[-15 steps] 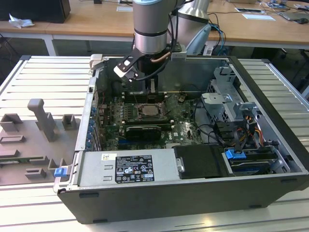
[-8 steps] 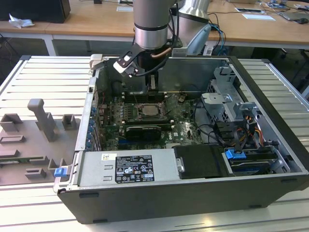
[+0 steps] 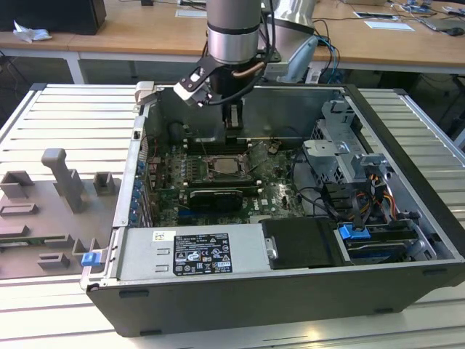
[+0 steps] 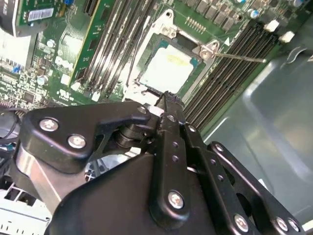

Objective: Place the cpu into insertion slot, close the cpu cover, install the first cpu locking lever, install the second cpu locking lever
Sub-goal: 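Close the cpu cover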

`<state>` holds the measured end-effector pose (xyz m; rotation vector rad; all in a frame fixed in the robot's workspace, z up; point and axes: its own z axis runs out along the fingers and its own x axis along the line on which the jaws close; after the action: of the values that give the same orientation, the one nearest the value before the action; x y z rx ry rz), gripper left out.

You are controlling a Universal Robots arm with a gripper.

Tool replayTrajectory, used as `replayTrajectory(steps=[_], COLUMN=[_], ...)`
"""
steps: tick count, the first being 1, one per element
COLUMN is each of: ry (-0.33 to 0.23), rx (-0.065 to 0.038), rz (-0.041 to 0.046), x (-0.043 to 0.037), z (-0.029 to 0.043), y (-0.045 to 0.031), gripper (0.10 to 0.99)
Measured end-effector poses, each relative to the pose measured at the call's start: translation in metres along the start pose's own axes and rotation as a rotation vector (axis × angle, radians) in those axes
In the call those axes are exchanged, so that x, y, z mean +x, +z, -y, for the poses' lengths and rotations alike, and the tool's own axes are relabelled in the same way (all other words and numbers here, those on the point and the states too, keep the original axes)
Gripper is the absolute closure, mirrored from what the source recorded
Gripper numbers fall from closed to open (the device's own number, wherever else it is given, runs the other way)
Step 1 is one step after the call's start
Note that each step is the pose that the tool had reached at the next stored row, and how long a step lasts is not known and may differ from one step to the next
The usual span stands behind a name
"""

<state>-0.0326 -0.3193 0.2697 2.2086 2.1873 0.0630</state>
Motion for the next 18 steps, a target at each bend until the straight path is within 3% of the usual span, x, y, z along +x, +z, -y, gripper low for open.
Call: replayTrajectory(steps=[2,4,9,13,18], ry=[0.000,0.000,0.000,0.000,-0.002], rx=[0.002,0.010,0.011,0.011,0.011], rz=[0.0001,0.0001,0.0000,0.0001,0.0000], x=[0.0001,0.0002,0.0004,0.0006,0.0007], z=[-0.0126,-0.0296,-0.0481,-0.0677,-0.0799], y=[0.0009,0.0019,0.0029,0.0041,0.0076], gripper=[0.980,0.980,0.980,0.980,0.980])
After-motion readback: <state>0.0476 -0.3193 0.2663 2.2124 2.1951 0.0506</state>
